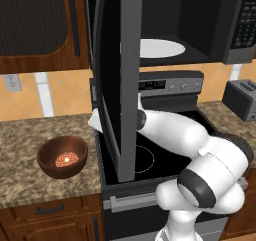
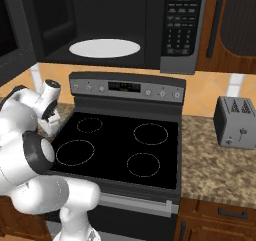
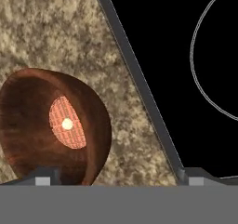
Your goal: Open the microwave, place the bowl with waffle inside the microwave, then close the microwave door and turn it on.
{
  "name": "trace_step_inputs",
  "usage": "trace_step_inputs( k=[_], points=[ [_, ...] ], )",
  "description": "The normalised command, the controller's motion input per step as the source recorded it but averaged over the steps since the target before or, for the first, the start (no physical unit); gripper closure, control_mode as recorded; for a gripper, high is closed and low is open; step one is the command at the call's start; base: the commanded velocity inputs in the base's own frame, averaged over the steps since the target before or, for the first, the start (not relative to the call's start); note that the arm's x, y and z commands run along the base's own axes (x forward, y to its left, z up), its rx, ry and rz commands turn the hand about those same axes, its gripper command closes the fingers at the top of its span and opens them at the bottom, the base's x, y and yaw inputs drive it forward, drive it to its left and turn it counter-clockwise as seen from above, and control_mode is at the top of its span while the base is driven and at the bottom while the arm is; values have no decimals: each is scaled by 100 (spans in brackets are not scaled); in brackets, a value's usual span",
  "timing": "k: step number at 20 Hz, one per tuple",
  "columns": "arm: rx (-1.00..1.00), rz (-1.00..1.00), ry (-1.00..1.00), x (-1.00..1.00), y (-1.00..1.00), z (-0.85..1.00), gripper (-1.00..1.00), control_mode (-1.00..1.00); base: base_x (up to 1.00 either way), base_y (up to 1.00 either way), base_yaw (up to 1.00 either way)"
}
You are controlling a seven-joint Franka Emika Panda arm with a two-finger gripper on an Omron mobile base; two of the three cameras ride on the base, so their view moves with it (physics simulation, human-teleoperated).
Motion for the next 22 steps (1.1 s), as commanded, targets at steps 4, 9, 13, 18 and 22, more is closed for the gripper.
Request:
trace_step_inputs(
  k=[4,9,13,18,22],
  points=[
    [-13,0,8,61,34,-30,-100,-100,0,0,0],
    [-13,0,3,48,35,-53,-100,-100,0,0,0],
    [-9,6,-13,-7,55,-60,-100,-100,0,0,0],
    [-3,9,-25,-19,53,-50,-100,-100,0,0,0],
    [-6,5,-4,-1,16,-71,-100,-100,0,0,0]
  ],
)
